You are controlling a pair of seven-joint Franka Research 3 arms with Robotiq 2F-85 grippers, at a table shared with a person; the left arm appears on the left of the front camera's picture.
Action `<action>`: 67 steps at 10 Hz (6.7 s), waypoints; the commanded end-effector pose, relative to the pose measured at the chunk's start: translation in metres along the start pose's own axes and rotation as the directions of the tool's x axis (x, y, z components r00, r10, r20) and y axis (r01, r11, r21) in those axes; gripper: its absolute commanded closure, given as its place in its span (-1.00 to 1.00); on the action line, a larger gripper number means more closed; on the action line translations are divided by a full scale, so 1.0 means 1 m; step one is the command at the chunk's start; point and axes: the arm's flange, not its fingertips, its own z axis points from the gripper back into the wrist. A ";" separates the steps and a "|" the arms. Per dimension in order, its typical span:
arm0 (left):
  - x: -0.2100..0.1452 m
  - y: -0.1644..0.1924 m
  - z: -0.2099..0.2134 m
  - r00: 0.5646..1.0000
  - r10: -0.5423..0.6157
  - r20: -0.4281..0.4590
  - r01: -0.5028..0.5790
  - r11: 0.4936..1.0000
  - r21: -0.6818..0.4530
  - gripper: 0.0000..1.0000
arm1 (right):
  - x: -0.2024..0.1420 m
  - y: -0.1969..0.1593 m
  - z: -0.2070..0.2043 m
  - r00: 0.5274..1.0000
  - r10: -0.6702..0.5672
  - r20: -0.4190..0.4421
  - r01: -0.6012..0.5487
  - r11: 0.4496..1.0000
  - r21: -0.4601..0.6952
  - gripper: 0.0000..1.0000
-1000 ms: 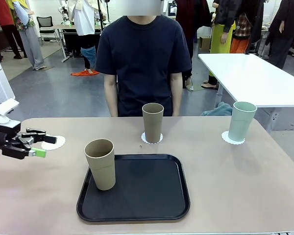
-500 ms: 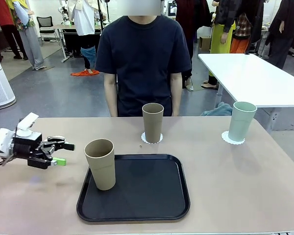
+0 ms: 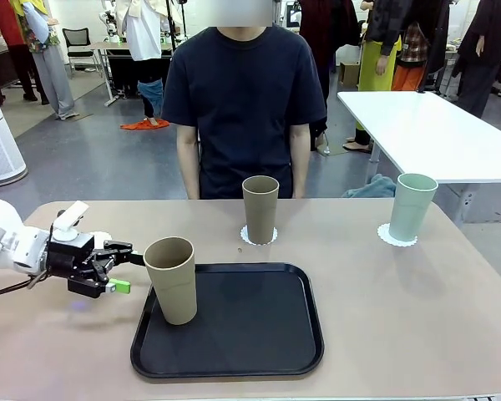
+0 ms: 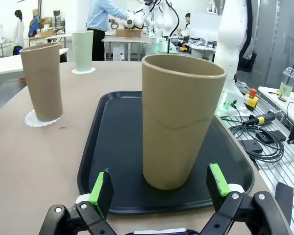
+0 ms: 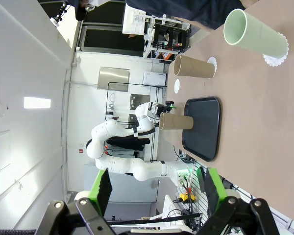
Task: Place coasters on the table and set cups on them.
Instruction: Take one Reusable plastic cup from the Flat Tray and place it on a coaster set by the human.
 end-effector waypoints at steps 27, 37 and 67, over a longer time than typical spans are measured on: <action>-0.017 0.022 -0.070 0.992 -0.072 0.100 0.088 0.983 -0.163 -1.00 | -0.001 0.003 -0.001 1.000 -0.014 0.008 0.014 1.000 0.015 -1.00; -0.015 0.013 -0.104 0.993 -0.094 0.066 0.106 0.971 -0.213 -1.00 | -0.001 0.003 -0.001 1.000 -0.014 0.008 0.014 1.000 0.015 -1.00; 0.150 0.079 0.240 0.978 -0.201 0.048 0.172 0.918 0.358 -0.68 | -0.001 0.003 -0.001 1.000 -0.014 0.008 0.014 1.000 0.015 -1.00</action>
